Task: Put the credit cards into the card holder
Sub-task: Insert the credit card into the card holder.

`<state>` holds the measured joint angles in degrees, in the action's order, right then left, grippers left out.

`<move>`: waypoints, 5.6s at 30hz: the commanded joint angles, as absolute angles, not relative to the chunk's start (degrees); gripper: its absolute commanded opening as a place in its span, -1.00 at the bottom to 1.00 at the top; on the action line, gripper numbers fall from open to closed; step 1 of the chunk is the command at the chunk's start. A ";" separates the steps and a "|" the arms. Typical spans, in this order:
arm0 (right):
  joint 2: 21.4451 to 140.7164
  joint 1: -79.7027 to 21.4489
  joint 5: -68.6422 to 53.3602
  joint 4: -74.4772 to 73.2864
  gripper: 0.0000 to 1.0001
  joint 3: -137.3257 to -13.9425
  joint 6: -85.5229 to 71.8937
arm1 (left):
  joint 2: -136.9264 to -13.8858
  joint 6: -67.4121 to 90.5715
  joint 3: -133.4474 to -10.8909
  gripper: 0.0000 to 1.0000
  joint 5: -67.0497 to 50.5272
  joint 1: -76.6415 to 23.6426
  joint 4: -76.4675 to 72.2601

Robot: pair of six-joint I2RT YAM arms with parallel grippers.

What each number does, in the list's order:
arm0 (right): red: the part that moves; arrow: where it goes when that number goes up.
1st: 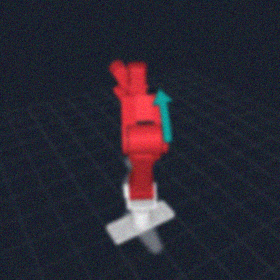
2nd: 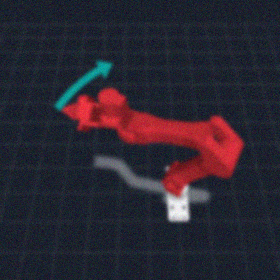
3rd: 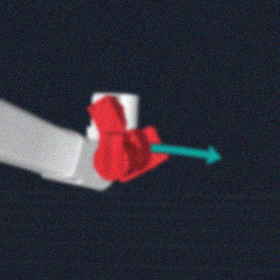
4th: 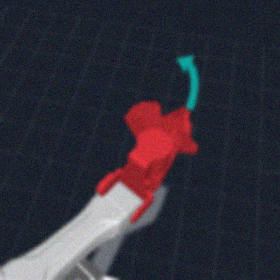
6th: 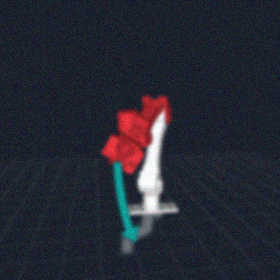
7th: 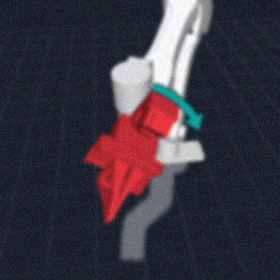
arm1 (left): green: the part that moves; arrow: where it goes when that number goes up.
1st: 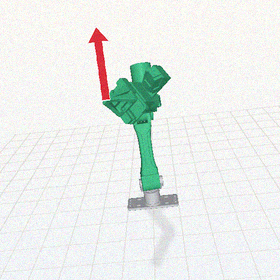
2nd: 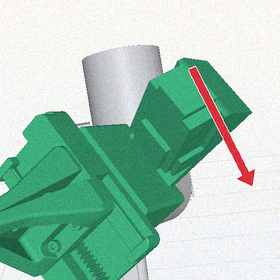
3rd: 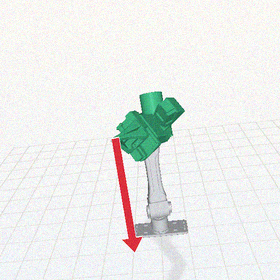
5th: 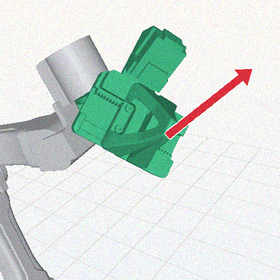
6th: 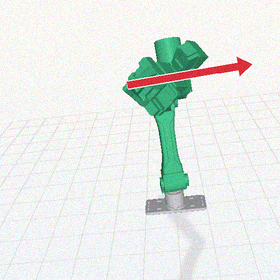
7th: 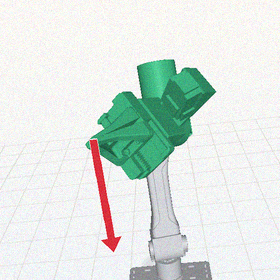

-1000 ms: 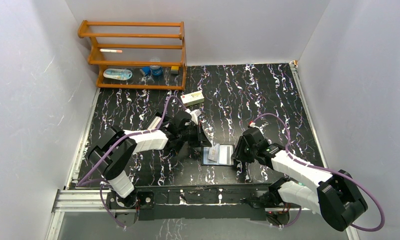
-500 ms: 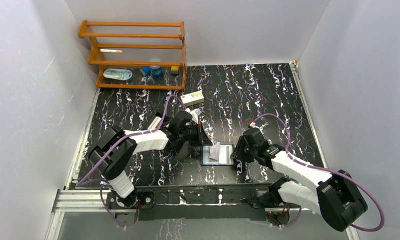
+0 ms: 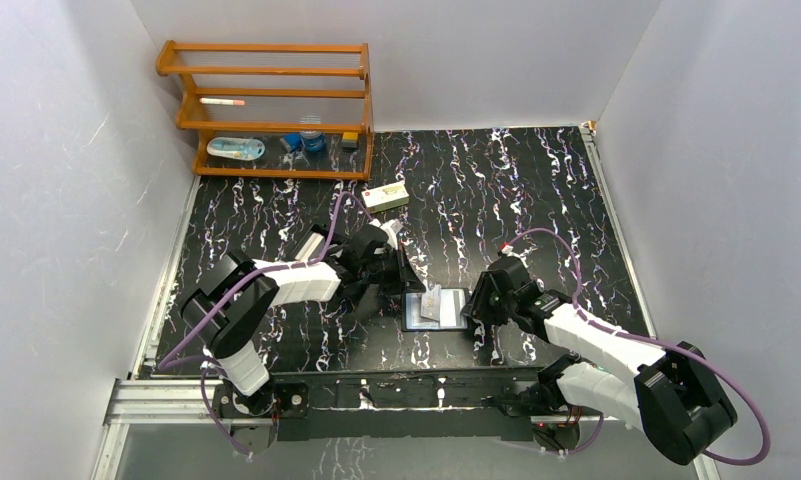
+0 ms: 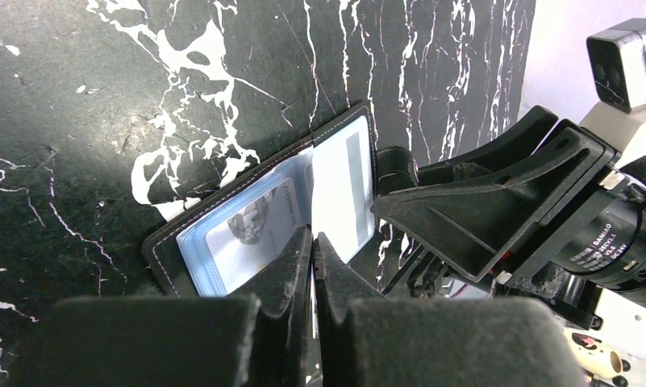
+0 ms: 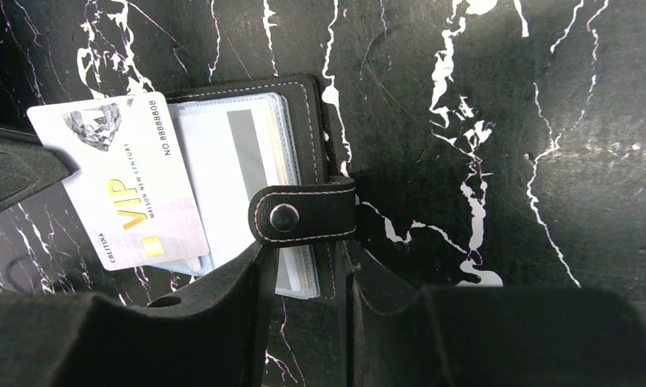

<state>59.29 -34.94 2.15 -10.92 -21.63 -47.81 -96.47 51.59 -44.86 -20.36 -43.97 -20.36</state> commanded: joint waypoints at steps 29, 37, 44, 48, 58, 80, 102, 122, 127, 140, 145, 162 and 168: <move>58.42 -34.85 0.42 -9.80 -0.20 -20.48 -48.52 | -97.87 57.96 -44.97 -1.00 -8.22 -48.94 -13.63; 58.17 -34.85 0.10 -9.32 -0.20 -18.57 -48.52 | -98.39 56.43 -47.32 -1.00 -3.81 -48.94 -11.29; 58.17 -34.85 0.01 -8.97 -0.21 -18.02 -48.52 | -98.83 56.88 -47.09 -1.00 -2.38 -48.94 -11.25; 57.92 -34.89 0.00 -8.96 -0.21 -17.93 -48.52 | -98.88 58.07 -46.21 -1.00 -2.25 -49.01 -12.80; 59.58 -34.82 -2.66 -5.82 -0.21 -16.98 -51.09 | -99.48 60.71 -45.61 -1.00 -0.13 -51.16 -15.60; 58.38 -34.88 2.35 -10.11 -0.21 -21.30 -49.58 | -100.01 52.38 -49.73 -0.38 -2.84 -53.19 -14.35; 64.92 -34.46 5.39 -5.59 -0.35 -22.24 -49.15 | -103.33 46.10 -52.09 -0.31 -7.88 -53.27 -18.55; 65.10 -34.18 3.42 -3.25 -0.36 -21.33 -48.25 | -101.84 43.97 -52.32 -0.24 -7.92 -55.82 -21.05; 65.43 -34.19 2.88 -3.55 -0.36 -21.55 -48.16 | -101.13 42.95 -52.93 -0.23 -5.90 -56.24 -18.95; 62.00 -33.98 7.89 -12.85 -0.36 -24.81 -47.93 | -96.41 44.37 -51.08 -0.18 -1.25 -56.30 -16.61; 64.04 -33.97 6.42 -10.81 -0.36 -24.20 -47.97 | -98.24 44.91 -51.54 -0.18 -2.02 -56.24 -16.43; 65.70 -34.01 4.44 -8.03 -0.36 -23.00 -48.40 | -101.51 45.53 -52.38 -0.14 -3.29 -56.25 -16.96; 66.07 -34.01 3.83 -7.10 -0.36 -22.37 -48.58 | -101.42 45.97 -52.50 -0.14 -4.04 -56.47 -18.09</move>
<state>64.88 -34.13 4.21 -6.87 -23.57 -48.93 -101.69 45.82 -51.11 -3.44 -56.01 -16.82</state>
